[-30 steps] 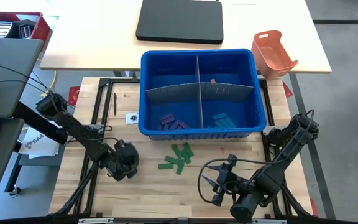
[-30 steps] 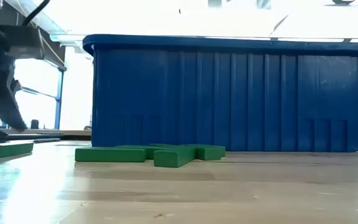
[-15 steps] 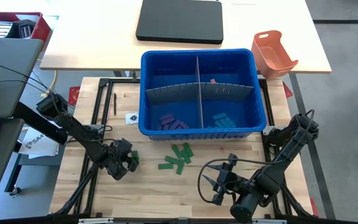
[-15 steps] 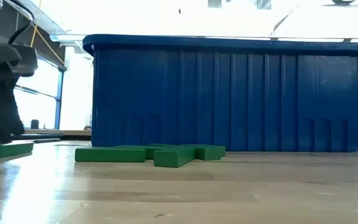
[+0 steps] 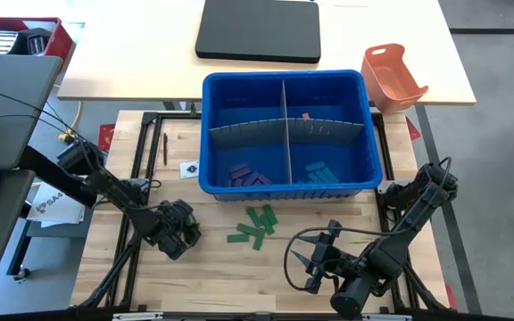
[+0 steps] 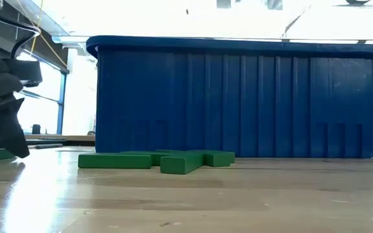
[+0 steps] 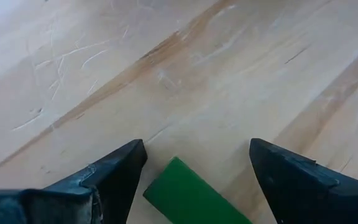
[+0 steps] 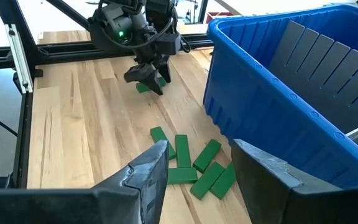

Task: Sort blocks
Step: Put the green block into the blue bin with the other green block

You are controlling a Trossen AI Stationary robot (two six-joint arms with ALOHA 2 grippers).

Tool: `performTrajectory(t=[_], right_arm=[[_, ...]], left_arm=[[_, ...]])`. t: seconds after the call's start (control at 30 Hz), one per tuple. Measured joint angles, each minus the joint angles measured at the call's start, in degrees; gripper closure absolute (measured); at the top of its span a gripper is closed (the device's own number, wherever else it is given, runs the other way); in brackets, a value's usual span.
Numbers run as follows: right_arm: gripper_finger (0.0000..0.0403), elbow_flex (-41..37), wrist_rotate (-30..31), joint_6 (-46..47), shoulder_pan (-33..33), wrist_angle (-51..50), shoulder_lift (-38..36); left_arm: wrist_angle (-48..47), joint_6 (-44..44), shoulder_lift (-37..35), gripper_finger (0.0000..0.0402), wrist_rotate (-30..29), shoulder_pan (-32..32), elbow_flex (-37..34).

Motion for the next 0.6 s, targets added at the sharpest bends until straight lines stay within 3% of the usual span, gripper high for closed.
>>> performTrajectory(t=[0.3, 0.6], right_arm=[[0.0231, 0.0, 0.0, 0.0, 0.0, 0.0, 0.0], [0.0231, 0.0, 0.0, 0.0, 0.0, -0.1, 0.0]], left_arm=[[-19.6, -5.0, -1.6, 0.0144, 7.1, 0.1, 7.1], [-21.7, -10.4, -1.5, 0.0144, 17.3, -2.8, 7.9]])
